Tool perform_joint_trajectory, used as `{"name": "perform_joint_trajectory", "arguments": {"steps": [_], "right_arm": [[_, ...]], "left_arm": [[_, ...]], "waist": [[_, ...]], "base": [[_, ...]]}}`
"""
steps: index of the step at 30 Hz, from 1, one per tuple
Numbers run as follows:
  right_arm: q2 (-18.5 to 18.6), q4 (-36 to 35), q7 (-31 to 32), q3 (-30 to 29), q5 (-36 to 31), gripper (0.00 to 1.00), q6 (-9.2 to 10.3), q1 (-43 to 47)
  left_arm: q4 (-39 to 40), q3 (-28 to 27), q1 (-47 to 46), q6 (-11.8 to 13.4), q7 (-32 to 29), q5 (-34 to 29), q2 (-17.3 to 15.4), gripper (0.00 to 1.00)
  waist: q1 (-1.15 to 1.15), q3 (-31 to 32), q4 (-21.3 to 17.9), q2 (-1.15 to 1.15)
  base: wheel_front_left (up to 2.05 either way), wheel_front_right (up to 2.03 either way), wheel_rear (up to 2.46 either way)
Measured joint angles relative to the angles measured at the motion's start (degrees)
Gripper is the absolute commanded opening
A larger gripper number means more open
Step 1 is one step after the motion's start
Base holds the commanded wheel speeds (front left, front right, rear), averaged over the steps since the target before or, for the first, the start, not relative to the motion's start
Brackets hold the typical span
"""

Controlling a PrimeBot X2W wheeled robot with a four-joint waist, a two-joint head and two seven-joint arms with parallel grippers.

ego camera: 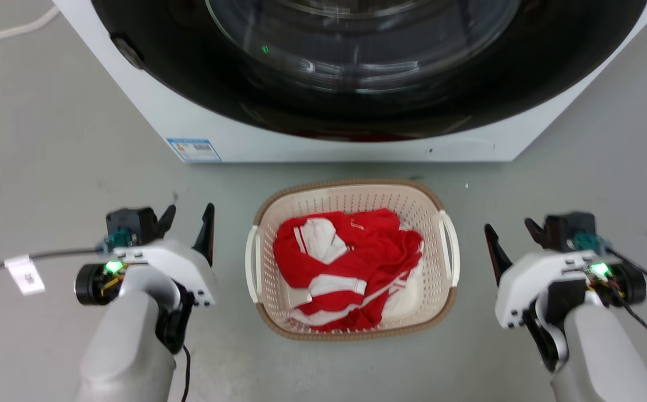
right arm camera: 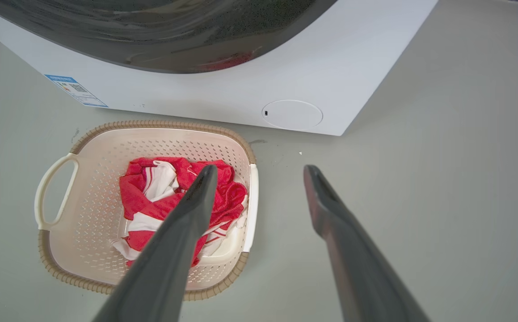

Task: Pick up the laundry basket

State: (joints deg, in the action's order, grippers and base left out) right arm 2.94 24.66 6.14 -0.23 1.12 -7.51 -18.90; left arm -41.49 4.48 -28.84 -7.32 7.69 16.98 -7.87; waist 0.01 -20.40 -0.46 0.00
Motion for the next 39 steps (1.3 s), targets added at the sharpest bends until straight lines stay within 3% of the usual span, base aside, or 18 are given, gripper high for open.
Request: {"name": "perform_joint_trajectory", "arguments": {"steps": [10, 22, 39], "right_arm": [[0.00, 12.25, 5.44, 4.48, 3.48, 1.00, 0.00, -11.96], [-0.01, 26.51, 8.86, 8.89, 6.81, 1.00, 0.00, -25.52], [0.00, 39.86, 9.37, 16.86, 14.34, 1.00, 0.00, -37.09]], "left_arm": [[-7.95, 10.67, -9.65, -0.16, -10.63, 11.99, -4.41, 1.00], [-9.11, 24.91, -18.22, -0.16, -20.96, 25.20, -9.69, 1.00], [-14.94, 36.06, -25.33, -0.16, -24.06, 34.92, -12.39, 1.00]], "waist": [[0.00, -8.11, -1.42, 0.00], [0.00, -16.49, -2.96, 0.00], [0.00, -24.30, -4.31, 0.00]], "base": [[0.00, 0.00, 0.00], [0.00, 0.00, 0.00], [0.00, 0.00, 0.00]]}}
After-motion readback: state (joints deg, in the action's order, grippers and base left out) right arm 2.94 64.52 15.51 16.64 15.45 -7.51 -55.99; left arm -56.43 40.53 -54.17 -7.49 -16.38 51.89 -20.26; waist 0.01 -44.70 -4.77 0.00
